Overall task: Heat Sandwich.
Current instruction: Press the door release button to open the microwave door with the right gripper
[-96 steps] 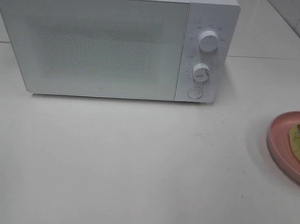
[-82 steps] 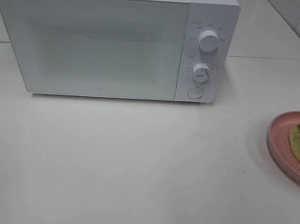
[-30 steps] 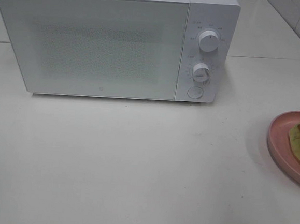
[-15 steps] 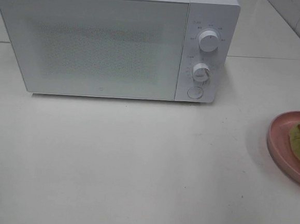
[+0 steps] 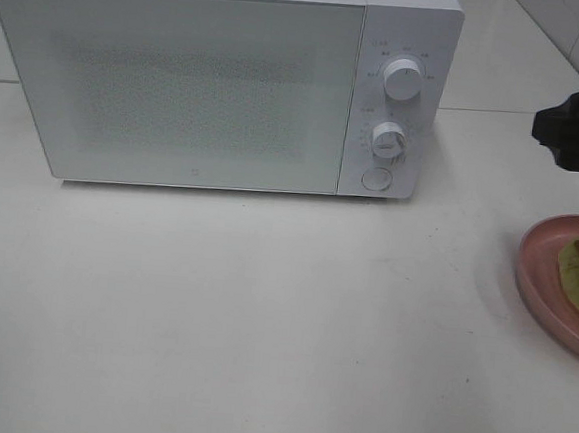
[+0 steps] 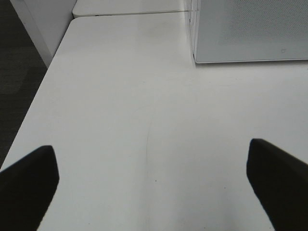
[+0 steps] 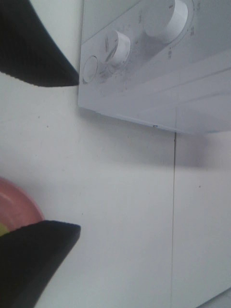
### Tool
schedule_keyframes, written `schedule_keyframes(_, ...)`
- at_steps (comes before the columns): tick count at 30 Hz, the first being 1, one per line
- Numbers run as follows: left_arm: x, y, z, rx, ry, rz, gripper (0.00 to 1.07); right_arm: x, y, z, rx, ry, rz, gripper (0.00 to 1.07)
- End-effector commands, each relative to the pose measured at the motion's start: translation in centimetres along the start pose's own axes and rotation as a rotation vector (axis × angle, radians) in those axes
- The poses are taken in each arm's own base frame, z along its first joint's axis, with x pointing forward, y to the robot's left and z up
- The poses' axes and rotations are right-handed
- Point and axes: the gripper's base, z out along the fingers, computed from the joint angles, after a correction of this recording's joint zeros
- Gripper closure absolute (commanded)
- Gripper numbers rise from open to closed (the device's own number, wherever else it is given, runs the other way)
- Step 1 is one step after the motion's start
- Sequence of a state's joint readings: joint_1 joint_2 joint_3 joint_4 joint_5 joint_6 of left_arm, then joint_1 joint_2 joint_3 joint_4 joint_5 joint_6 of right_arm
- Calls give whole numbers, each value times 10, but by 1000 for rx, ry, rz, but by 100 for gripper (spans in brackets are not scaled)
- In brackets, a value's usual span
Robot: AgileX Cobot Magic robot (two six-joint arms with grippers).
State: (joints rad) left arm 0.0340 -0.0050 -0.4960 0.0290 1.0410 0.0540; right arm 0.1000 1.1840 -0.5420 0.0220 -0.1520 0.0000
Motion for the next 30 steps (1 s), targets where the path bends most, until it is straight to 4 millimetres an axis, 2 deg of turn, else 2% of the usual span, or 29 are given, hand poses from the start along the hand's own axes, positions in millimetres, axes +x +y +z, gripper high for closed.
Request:
schedule_keyframes(1,2,0,-3,-4,-30,-8,7,-2,7,7,-20,-25,-19,31)
schedule_keyframes(5,2,0,-3,-4,-30,-8,7,4,24,26,-47,-50,-22,31)
schedule_keyframes(11,2,0,-3,-4,-30,-8,7,7,41,38,-52,-101,-29,31)
schedule_keyframes(14,2,0,-3,-4,-30,-8,7,14,57,46,-43,-119,-53,31)
schedule_keyframes(21,2,0,-3,-4,-30,-8,7,23,78,53,0,-163,-71,31)
schedule_keyframes(24,2,0,-3,-4,-30,-8,7,33,92,56,26,-181,-66,31)
schedule_keyframes(30,2,0,-3,-4,-30,-8,7,46,107,61,40,-189,-81,31)
